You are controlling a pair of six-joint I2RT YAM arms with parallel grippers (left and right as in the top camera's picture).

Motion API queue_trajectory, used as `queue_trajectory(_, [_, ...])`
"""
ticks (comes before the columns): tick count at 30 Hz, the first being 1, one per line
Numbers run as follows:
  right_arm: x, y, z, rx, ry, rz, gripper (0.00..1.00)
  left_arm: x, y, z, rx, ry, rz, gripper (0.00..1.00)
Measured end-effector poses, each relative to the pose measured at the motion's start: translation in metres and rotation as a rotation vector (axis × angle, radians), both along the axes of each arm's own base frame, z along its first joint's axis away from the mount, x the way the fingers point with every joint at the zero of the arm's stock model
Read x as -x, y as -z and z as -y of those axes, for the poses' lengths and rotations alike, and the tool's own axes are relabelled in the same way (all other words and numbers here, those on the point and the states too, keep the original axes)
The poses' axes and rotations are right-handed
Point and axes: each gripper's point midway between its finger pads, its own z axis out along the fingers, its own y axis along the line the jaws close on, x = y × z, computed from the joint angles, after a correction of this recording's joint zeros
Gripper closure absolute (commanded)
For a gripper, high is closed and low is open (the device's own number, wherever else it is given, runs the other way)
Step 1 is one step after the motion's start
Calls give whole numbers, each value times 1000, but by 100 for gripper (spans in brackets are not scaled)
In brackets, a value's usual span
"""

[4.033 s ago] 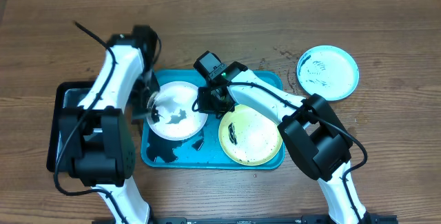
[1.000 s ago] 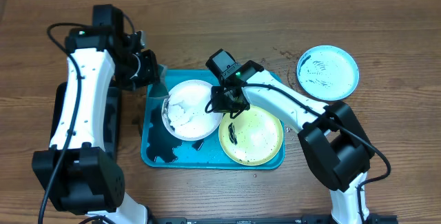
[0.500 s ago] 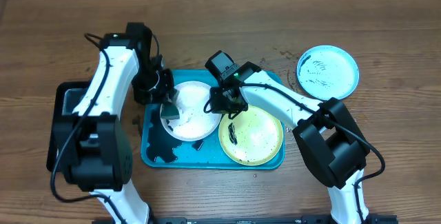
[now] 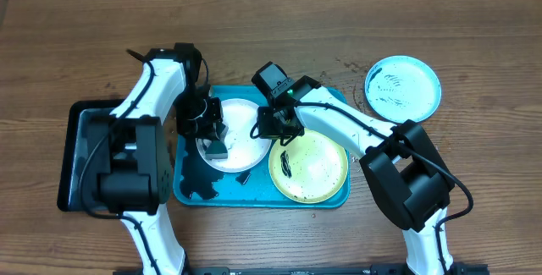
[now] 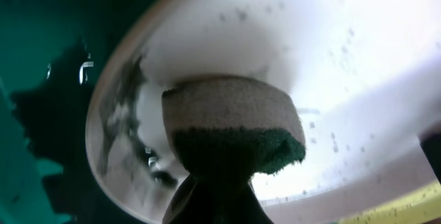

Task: Clean dirty plates on tray and stack at the side
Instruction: 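Scrub the white plate again with the left sponge, circling its surface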

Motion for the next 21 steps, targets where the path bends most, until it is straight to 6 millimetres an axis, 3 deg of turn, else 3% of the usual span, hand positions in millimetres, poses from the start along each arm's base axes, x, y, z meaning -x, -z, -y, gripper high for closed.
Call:
queue_trajectory(5, [1, 2, 1, 6, -1, -6, 96, 0, 12, -4, -20, -27, -27, 96])
queue_trajectory(9, [1, 3, 0, 5, -1, -6, 96, 0, 16, -23, -146, -45, -29, 96])
queue_trajectory(14, [3, 1, -6, -20, -12, -10, 96, -1, 17, -44, -271, -40, -22, 96])
queue_trajectory(21, [8, 1, -13, -32, -24, -15, 96, -8, 14, -54, -359, -31, 5, 96])
